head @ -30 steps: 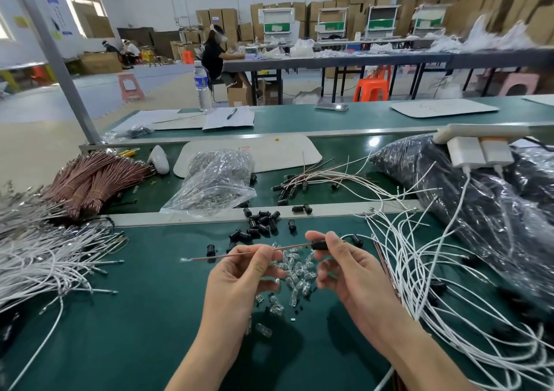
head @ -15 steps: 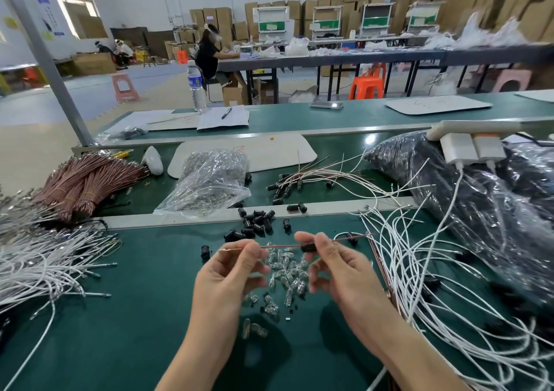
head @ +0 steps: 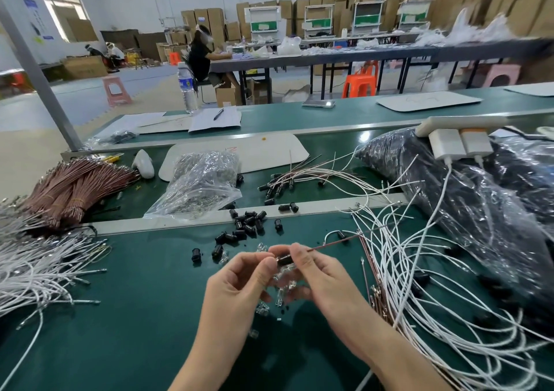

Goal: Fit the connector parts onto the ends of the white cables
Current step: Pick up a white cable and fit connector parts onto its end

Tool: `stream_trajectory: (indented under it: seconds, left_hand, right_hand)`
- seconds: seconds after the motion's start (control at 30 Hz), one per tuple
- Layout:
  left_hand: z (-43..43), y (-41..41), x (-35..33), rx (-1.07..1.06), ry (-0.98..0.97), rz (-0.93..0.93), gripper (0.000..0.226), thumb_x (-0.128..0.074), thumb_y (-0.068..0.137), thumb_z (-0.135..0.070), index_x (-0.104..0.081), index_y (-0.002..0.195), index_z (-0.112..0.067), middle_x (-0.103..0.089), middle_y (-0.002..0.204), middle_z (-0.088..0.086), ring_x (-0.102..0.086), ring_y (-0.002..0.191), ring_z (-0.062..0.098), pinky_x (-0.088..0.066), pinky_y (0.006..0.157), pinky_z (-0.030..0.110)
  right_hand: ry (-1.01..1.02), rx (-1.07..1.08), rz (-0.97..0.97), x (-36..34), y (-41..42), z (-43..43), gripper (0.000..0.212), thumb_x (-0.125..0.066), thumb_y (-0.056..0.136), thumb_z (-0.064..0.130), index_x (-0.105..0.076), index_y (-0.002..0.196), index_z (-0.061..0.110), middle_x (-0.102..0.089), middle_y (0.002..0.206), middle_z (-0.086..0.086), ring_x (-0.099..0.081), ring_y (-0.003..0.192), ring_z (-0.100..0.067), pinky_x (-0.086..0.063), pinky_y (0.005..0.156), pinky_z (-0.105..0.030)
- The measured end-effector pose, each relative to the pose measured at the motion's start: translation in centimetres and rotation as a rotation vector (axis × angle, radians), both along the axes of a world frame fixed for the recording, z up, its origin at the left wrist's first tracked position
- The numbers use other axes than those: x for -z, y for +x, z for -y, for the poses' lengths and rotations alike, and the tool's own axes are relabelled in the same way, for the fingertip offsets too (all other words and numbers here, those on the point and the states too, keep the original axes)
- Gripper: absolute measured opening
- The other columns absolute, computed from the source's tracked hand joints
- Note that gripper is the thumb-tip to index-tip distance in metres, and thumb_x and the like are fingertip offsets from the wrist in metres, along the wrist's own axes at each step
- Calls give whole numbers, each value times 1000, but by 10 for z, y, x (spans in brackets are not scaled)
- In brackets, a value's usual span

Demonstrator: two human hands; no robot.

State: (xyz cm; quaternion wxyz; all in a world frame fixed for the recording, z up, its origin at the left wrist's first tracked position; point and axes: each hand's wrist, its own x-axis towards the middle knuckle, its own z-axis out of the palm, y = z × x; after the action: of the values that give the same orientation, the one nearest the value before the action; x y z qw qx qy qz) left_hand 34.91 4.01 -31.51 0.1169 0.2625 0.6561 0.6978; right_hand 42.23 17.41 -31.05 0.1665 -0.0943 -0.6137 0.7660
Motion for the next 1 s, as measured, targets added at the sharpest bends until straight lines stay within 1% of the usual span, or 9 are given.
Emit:
stream_trajectory:
  seconds: [0.17, 0.3, 0.4, 0.47, 0.57, 0.73, 0.87, 0.93, 1.0]
  left_hand:
    - [2, 5, 1, -114, -163, -180, 11, -64, 87, -48, -69, 95, -44, -74, 86, -7, -68, 77, 10, -56, 69, 23]
    - [-40, 18, -4, 44, -357, -312, 12, -57, 100, -40, -66, 92, -38, -70, 82, -15, -63, 72, 4, -49, 64, 16]
    - [-95, 22, -15, 131, -536, -431, 18, -53, 101, -39, -67, 97, -29, -70, 83, -13, -64, 75, 5, -54, 74, 30]
    - [-133, 18, -22, 122, -647, -505, 24, -49, 102, -34, -69, 103, -20, -72, 93, -6, -66, 84, 16, -55, 80, 36]
    - [-179, 11, -29, 100, -869, -603, 24, -44, 101, -25, -65, 99, -13, -70, 96, 7, -64, 89, 31, -50, 76, 36]
    - [-225, 9, -25, 150, -1126, -674, 12, -48, 95, -6, -58, 92, -13, -66, 100, 9, -63, 98, 34, -38, 71, 35]
    - [-239, 11, -24, 147, -1145, -682, 18, -48, 96, -9, -65, 104, -11, -69, 110, 10, -64, 102, 33, -43, 74, 34]
    - [-238, 9, -36, 167, -996, -533, 22, -48, 100, -17, -67, 108, -9, -70, 108, 11, -66, 98, 31, -53, 82, 36]
    - [-230, 2, -62, 139, -724, -390, 23, -50, 102, -20, -66, 111, -6, -71, 102, 10, -68, 89, 25, -58, 82, 38]
  right_hand:
    - [-130, 326, -115, -13, 9, -35, 34, -48, 97, 37, -76, 101, 18, -74, 98, -4, -71, 89, -19, -59, 75, -27]
    - [-61, 770, -126, -18, 25, -67, 32, -38, 108, 31, -68, 108, 23, -70, 96, 5, -65, 82, -10, -55, 75, -29]
    - [-28, 1001, -106, -12, 41, -77, 32, -34, 109, 35, -65, 107, 28, -69, 79, 16, -62, 74, -4, -52, 76, -32]
    - [-12, 1076, -105, -8, 48, -81, 31, -34, 109, 35, -64, 106, 30, -66, 80, 12, -60, 70, -2, -49, 72, -29]
    - [-14, 1091, -100, -3, 49, -83, 30, -33, 110, 32, -62, 106, 31, -62, 91, 4, -59, 69, -1, -49, 69, -27]
    - [-37, 1093, -71, 3, 48, -87, 31, -33, 110, 34, -63, 107, 32, -62, 93, 7, -59, 65, 4, -49, 58, -15]
    - [-47, 1112, -76, 2, 46, -92, 31, -33, 110, 32, -64, 106, 30, -63, 87, 16, -58, 63, 2, -48, 57, -18]
    - [-57, 1108, -91, 2, 47, -93, 31, -32, 110, 32, -64, 106, 30, -64, 80, 20, -58, 61, 2, -49, 56, -16]
    - [-75, 1108, -115, 1, 48, -93, 32, -33, 110, 32, -63, 104, 28, -64, 79, 12, -57, 59, 3, -48, 54, -12]
